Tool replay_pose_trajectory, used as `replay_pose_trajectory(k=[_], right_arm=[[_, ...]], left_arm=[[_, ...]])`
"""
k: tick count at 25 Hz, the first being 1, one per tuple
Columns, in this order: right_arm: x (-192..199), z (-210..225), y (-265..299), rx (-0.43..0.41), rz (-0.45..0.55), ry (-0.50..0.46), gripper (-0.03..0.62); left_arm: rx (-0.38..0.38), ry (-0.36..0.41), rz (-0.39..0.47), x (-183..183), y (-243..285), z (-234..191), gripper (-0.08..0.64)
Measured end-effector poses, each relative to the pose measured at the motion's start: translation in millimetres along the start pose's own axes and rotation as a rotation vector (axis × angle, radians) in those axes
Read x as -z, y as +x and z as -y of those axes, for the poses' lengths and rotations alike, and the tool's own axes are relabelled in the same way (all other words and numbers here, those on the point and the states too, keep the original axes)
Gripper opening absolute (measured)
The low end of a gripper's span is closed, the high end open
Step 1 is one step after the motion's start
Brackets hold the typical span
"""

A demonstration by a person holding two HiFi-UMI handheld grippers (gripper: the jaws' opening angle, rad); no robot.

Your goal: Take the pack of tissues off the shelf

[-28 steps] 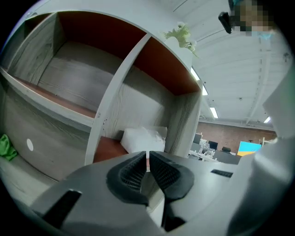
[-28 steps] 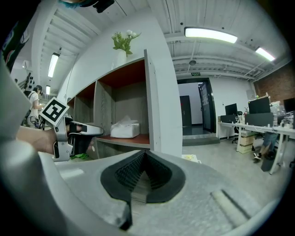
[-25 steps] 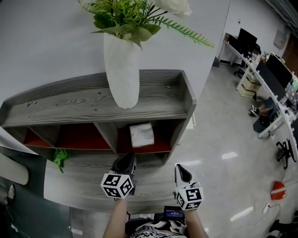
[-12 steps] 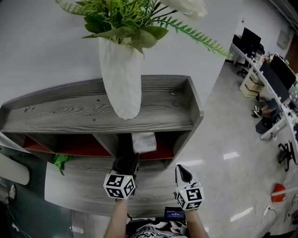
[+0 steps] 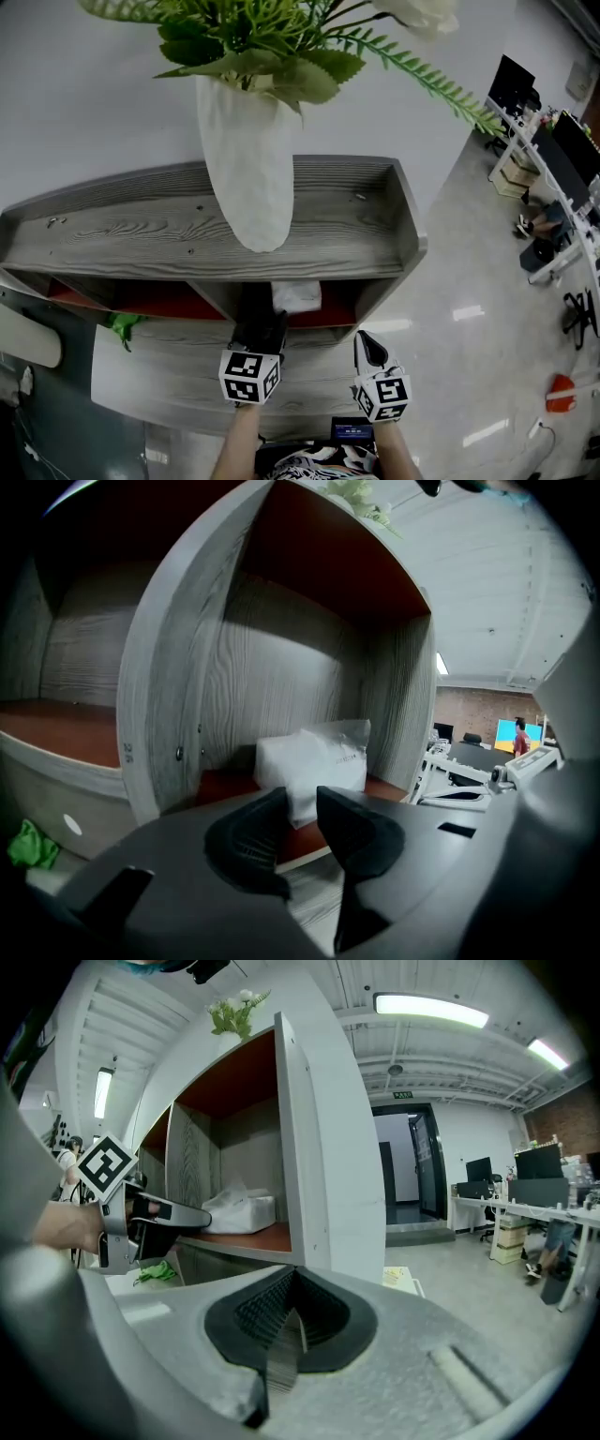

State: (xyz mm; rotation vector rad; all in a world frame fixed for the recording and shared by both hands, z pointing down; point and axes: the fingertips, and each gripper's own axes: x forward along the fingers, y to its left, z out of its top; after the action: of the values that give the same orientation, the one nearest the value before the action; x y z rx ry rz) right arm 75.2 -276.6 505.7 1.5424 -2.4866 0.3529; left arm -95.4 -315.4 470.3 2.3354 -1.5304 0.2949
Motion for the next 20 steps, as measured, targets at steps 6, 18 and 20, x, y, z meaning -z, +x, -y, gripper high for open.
replay_pose_trajectory(k=[6, 18, 20], right_arm=[[7.2, 6.0, 1.0, 0.004, -0.016, 0.004, 0.002], [8.3, 13.8, -11.3, 0.018, -0.008, 0.007, 0.002], [7.8, 16.1, -14.4, 0.024, -0.005, 0.006, 0.002]], left_arm=[[-0.001, 0.009, -0.021, -1.1, 2.1, -1.2, 0.082], [0.024, -0.015, -0.019, 0.5, 0.9, -0.8, 0.027], [0.02, -0.011, -0.008, -0.9, 0.2, -0.7, 0.025]])
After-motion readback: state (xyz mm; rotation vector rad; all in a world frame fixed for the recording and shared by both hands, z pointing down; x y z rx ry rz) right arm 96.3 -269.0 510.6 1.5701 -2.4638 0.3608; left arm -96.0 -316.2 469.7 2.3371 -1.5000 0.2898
